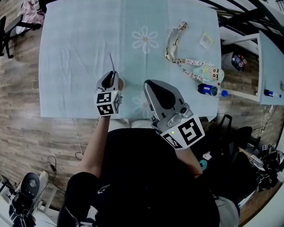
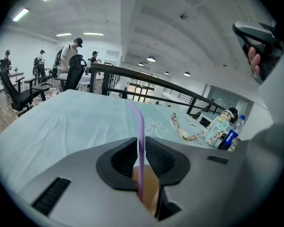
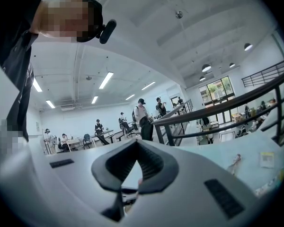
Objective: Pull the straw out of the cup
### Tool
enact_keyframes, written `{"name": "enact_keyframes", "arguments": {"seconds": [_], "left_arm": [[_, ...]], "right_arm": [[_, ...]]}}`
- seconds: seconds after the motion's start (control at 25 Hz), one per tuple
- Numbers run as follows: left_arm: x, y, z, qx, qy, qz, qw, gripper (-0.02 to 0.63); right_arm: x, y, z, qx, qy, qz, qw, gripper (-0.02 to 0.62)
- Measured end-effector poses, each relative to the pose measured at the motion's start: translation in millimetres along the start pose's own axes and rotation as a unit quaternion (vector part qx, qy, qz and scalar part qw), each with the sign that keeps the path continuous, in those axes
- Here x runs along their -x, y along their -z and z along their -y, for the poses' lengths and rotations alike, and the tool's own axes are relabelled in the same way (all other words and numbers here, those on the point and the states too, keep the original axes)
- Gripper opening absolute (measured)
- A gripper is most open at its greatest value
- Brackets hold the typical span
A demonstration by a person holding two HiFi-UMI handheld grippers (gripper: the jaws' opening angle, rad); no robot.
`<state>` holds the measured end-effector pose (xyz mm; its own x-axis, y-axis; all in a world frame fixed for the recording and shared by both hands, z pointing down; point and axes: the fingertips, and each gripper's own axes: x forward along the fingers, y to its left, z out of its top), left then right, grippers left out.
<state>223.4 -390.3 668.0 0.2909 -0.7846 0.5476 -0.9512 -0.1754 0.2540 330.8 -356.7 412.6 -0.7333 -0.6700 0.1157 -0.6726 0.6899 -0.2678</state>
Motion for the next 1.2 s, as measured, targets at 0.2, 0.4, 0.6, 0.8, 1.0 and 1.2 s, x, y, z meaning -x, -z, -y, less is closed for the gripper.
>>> {"name": "enact_keyframes", "arguments": {"seconds": [0.2,0.4,0.6,0.8,1.0,1.2], "left_arm": [[-3.2,0.4,-1.1,-0.004,-0.002,-0.015,0.9999,0.043],[-1.6,-1.5,-1.3,0.0,0.004,-0.009,0.9999,0.037],[7.3,-10.9,-1.3,0.001,0.014,0.014,0.9998,0.035],[25.0,-33.2,2.8,-0.001,0.033,0.054,0.998,0.034],[68.1,-69.3,6.1,0.008,0.054,0.115,0.9919,0.034],[134.6,-114.0,5.2,-0.003,0.089,0.18,0.9796,0.034]], "right_arm": [[-1.8,1.7,-1.5,0.002,0.001,-0.002,1.0,0.008],[-3.2,0.1,-6.7,0.006,-0.002,0.0,1.0,0.008],[-4.3,-0.9,-16.5,0.011,0.0,0.002,1.0,0.008],[-1.5,-1.5,-28.9,0.015,0.011,0.008,1.0,0.008],[1.9,-0.2,-47.2,0.022,0.018,0.012,1.0,0.008],[0.8,1.1,-75.9,0.028,0.025,0.018,0.999,0.008]]}}
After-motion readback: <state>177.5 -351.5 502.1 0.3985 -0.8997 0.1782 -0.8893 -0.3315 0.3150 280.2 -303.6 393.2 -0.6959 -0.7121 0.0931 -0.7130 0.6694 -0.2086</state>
